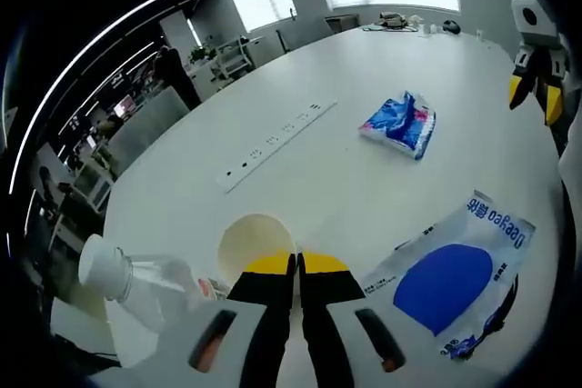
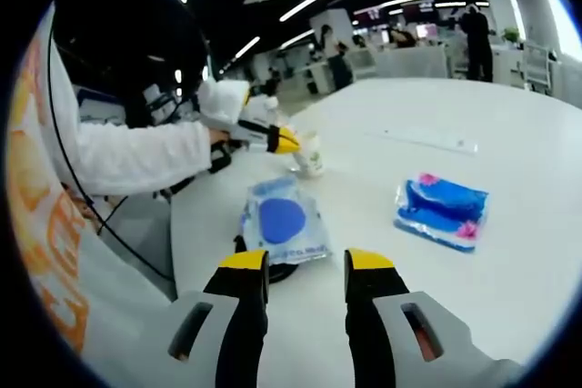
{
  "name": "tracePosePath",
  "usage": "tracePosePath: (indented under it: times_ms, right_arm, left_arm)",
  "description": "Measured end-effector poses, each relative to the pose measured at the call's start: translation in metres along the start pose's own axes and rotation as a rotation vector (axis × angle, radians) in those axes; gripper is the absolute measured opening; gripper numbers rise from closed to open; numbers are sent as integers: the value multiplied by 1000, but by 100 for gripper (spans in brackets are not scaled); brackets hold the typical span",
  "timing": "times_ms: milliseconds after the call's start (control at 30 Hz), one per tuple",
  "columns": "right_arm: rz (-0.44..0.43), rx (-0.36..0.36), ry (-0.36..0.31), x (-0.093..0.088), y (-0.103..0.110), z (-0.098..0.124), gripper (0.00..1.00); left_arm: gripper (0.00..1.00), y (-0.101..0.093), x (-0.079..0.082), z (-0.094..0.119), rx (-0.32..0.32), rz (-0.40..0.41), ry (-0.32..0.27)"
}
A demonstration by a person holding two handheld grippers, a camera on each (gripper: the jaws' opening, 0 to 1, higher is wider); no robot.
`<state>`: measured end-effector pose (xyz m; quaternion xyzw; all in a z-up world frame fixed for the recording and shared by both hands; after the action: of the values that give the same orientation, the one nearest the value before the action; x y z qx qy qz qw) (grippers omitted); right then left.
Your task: Arrange the tabletop items into an orderly group along one side of the table until the central work area is clear of visible clutter.
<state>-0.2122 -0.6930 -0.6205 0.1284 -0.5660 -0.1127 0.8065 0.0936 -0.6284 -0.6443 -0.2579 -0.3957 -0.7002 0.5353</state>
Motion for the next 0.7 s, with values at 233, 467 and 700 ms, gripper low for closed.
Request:
tracePosePath:
  times_ms: [233, 467, 700]
  right_arm:
    - [3, -2, -7, 1, 2, 2, 31]
    - [8, 2, -11, 1, 3, 3, 32]
    - [7, -7, -10, 1, 4, 7, 39]
  left_arm:
    - [9, -3, -3, 1, 16, 14, 11]
    - [33, 1, 10, 11, 93, 79, -35]
    - [64, 2, 22, 28, 151, 234, -103]
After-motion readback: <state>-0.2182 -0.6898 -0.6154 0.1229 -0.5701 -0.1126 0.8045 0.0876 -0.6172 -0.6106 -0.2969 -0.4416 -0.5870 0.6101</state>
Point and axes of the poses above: the point that each gripper's makers call its tool centre point, and the gripper's own axes: z roughly backward along the fingers, y roughly to its left, x roughly out of its top, the point moved 7 cm from there along z, roughly backward along the fingers, and after that the axes turned 10 degrees about -y, right-handed, at the moved point
